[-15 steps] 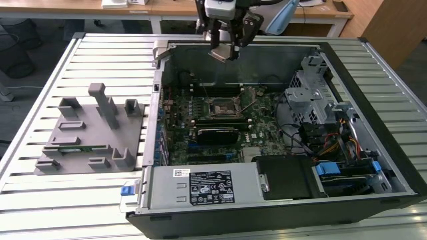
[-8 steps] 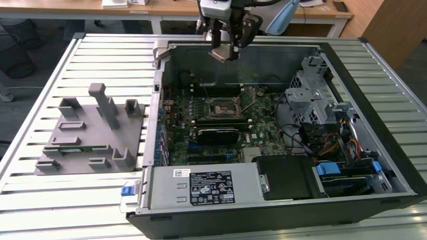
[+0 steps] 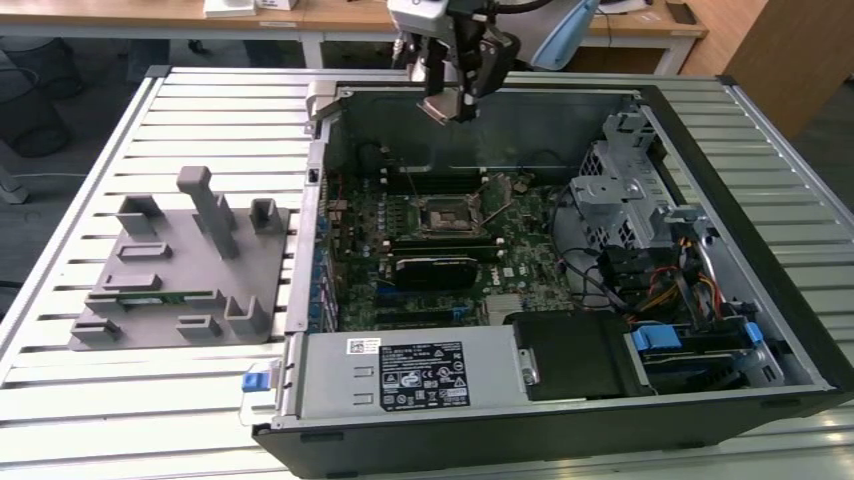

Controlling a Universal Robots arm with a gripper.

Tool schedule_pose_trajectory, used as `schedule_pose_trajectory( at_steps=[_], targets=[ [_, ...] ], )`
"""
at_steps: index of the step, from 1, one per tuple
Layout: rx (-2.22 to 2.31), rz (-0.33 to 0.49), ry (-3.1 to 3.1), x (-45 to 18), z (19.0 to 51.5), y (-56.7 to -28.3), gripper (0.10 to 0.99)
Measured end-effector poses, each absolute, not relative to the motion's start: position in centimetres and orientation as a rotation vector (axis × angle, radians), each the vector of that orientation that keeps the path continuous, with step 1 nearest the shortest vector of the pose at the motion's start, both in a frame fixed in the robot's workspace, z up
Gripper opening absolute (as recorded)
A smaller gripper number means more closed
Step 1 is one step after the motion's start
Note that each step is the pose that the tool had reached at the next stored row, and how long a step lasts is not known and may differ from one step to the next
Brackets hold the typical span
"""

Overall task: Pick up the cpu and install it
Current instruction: 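Place the cpu into insertion slot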

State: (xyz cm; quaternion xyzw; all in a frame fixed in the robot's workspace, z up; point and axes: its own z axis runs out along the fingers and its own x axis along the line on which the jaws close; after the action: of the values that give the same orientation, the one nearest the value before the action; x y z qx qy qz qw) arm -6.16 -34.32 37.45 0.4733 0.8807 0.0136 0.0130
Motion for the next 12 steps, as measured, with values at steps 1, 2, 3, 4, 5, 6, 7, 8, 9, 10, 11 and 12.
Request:
schedule_pose_trajectory(
  at_steps=[1, 2, 3, 4, 5, 6, 7, 8, 9, 10, 11, 12],
  targets=[
    [1.492, 0.042, 2.735, -6.16, 37.44, -34.31, 0.541],
    [1.509, 0.042, 2.725, -6.16, 37.43, -34.3, 0.541],
    [1.526, 0.042, 2.715, -6.16, 37.42, -34.29, 0.541],
    [1.544, 0.042, 2.705, -6.16, 37.41, -34.29, 0.541],
    [1.562, 0.041, 2.694, -6.16, 37.4, -34.29, 0.541],
    [1.583, 0.041, 2.682, -6.16, 37.38, -34.28, 0.541],
    [1.604, 0.041, 2.669, -6.16, 37.36, -34.28, 0.541],
    [1.628, 0.04, 2.654, -6.16, 37.33, -34.28, 0.541],
    [1.652, 0.04, 2.639, -6.16, 37.29, -34.28, 0.541],
    [1.675, 0.039, 2.624, -6.16, 37.25, -34.28, 0.541],
    [1.699, 0.039, 2.609, -6.16, 37.21, -34.28, 0.541],
    [1.722, 0.038, 2.593, -6.16, 37.16, -34.28, 0.541]
  ],
)
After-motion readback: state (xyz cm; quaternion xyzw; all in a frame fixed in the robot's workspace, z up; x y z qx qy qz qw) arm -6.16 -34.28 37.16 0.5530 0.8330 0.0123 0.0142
